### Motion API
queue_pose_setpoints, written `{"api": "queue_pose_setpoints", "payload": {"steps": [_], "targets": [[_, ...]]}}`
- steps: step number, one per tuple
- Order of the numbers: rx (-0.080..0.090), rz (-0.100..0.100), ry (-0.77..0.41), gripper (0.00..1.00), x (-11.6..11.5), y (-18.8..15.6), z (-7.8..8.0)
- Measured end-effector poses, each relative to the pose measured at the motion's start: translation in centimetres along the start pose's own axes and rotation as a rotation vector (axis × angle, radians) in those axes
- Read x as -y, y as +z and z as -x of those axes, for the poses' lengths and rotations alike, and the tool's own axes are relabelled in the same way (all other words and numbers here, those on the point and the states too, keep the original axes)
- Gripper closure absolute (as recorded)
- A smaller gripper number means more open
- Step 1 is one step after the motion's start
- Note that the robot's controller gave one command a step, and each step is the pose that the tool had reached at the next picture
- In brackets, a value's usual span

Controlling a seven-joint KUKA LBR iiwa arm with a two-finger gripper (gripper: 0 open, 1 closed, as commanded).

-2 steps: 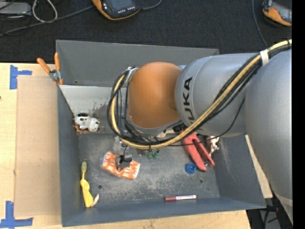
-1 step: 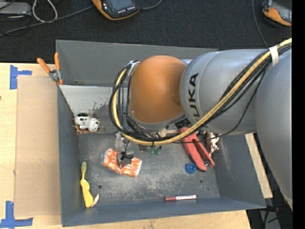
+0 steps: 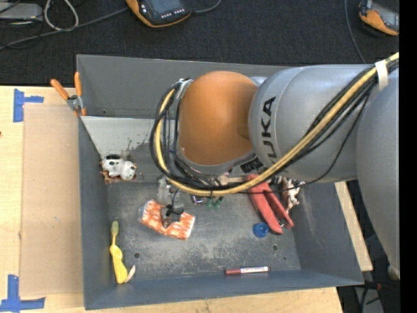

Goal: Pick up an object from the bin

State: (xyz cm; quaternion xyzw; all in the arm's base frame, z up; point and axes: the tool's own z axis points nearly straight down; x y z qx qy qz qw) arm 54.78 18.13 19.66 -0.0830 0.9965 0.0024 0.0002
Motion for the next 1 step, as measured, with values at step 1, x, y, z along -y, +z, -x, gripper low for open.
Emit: {"api": "queue_pose_setpoints", "payload": {"steps": [1], "targets": [[-0.002, -0.001, 0.001, 1.0, -0.02, -2.48, -0.04]]}}
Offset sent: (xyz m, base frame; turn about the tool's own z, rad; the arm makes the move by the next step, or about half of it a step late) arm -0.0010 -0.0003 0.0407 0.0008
